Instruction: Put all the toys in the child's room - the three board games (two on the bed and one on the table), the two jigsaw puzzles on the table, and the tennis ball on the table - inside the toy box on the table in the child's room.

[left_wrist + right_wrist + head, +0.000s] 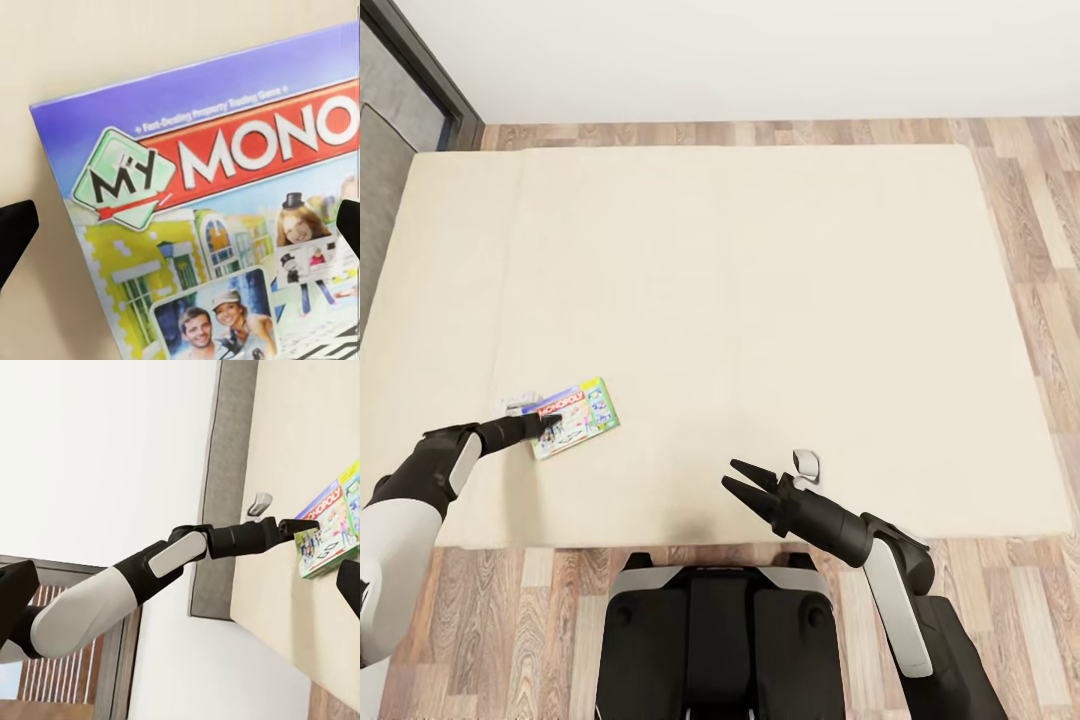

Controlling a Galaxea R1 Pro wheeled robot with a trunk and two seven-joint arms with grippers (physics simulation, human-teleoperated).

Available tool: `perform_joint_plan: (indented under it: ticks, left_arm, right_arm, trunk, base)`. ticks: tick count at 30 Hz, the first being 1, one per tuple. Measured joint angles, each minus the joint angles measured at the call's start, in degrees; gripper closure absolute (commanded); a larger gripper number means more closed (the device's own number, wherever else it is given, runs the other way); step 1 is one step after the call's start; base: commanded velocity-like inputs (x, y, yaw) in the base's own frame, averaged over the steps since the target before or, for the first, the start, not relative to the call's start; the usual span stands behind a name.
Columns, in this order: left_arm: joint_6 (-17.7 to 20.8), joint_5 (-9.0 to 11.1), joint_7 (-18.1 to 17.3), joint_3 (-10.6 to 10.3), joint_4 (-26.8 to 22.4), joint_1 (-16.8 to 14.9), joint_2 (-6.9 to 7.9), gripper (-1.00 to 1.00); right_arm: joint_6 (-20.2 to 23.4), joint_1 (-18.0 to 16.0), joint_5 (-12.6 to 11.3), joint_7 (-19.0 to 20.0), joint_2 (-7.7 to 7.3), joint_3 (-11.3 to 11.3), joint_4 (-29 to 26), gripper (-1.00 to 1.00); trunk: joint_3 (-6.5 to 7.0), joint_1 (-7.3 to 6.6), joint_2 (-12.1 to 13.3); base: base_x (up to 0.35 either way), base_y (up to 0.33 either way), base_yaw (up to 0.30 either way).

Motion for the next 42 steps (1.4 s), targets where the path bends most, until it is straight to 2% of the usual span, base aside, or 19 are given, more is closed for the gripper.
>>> perform_joint_plan:
  ticks: [22, 42]
  left_arm:
    - [-0.1, 0.5, -0.4, 0.1, -1.1, -0.4, -0.32, -1.0]
    - [0.3, 0.5, -0.6, 0.0, -2.9, -0.4, -1.08, -1.0]
  right_arm:
    - [-0.1, 0.0, 0.0, 0.0, 0.0, 0.0, 0.0, -1.0]
    - [-0.1, 0.0, 0.0, 0.1, -0.05, 0.0, 0.0, -1.0]
  trunk:
    - [-0.08, 0.0, 0.0]
    - [-0.08, 0.0, 0.0]
  base:
    - [0.0, -0.002, 0.0]
    - [-0.009, -0.162, 0.0]
